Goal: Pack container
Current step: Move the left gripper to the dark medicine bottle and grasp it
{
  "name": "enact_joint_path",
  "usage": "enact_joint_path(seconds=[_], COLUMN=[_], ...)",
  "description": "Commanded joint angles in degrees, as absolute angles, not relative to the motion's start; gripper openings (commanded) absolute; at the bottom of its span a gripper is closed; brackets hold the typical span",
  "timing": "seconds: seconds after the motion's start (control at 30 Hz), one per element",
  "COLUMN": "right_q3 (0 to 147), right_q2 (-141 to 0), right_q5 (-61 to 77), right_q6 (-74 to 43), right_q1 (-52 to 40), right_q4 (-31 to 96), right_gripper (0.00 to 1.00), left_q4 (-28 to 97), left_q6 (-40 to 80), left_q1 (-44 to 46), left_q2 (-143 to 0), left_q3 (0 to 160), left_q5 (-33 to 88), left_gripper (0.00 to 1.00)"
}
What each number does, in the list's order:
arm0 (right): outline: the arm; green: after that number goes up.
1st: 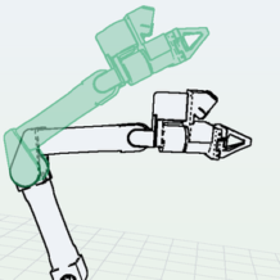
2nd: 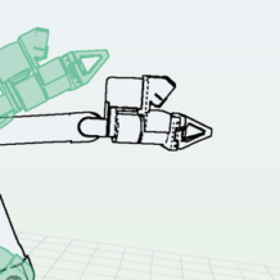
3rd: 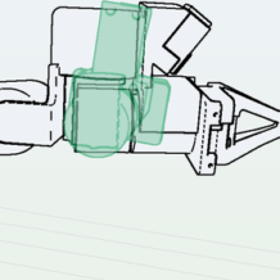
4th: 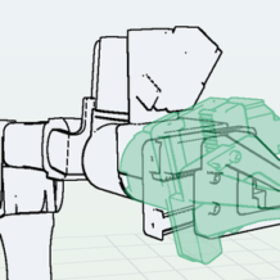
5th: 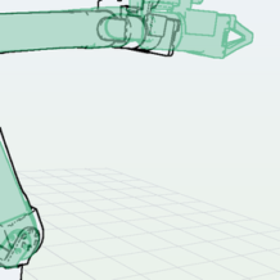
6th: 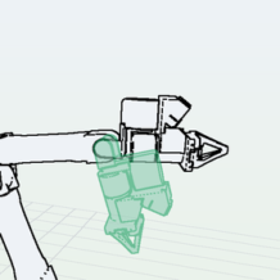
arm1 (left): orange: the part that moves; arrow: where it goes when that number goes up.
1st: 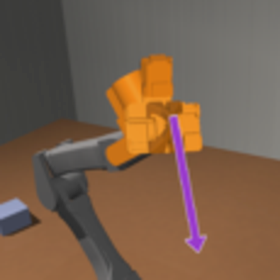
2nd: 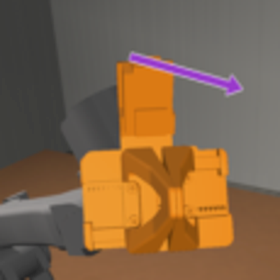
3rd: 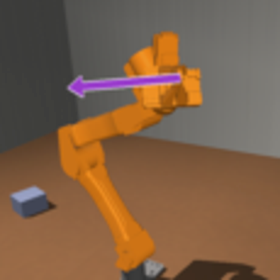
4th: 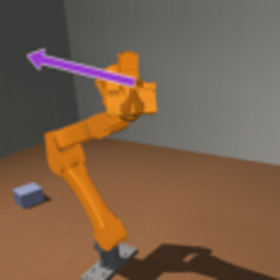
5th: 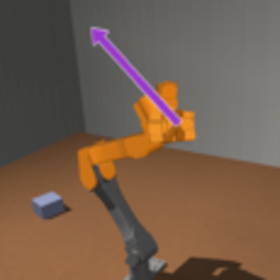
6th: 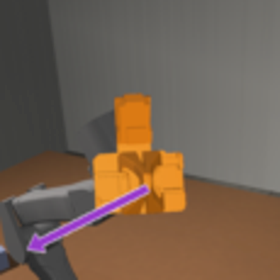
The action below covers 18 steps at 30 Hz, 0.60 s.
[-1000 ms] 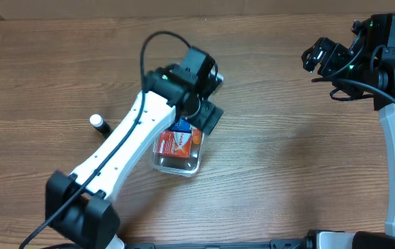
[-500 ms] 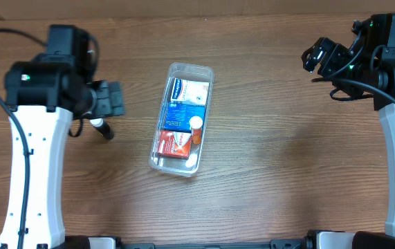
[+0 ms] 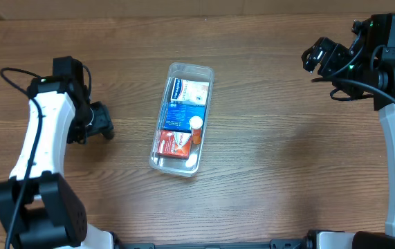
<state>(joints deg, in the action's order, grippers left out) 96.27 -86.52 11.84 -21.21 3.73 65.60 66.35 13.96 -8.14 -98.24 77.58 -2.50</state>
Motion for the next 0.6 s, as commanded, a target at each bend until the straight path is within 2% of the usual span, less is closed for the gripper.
enact_joint_path(seconds=[0.0, 0.13, 0.2, 0.33, 0.37, 0.43, 0.57], right_q3=[96.7, 96.7, 96.7, 96.7, 96.7, 96.7, 96.7], right_q2=[-86.0, -86.0, -86.0, -86.0, -86.0, -86.0, -86.0], right_q5=[12.1, 12.1, 12.1, 12.1, 12.1, 12.1, 12.1], right_q6=[-21.5, -21.5, -21.5, -21.5, -21.5, -21.5, -21.5], right_q1=[3.9, 3.9, 3.9, 3.9, 3.9, 3.9, 3.9], right_q4=[65.5, 65.5, 65.5, 65.5, 65.5, 65.5, 65.5], right_gripper=[1.00, 1.00, 1.00, 1.00, 1.00, 1.00, 1.00], left_q4=[63.7, 59.7, 58.4, 58.4, 58.4, 58.4, 58.4], left_q6=[11.9, 11.0, 10.7, 10.7, 10.7, 10.7, 10.7], left_q1=[-8.5, -8.5, -8.5, -8.5, -8.4, -8.4, -8.3], left_q2=[-99.4, -99.5, -99.7, -99.7, -99.7, -99.7, -99.7], left_q3=[77.5, 77.5, 77.4, 77.3, 77.3, 77.3, 77.1], left_q5=[-1.7, -1.9, -1.6, -1.4, -1.4, -1.4, -1.4], left_gripper=[0.69, 0.68, 0.61, 0.57, 0.51, 0.46, 0.48])
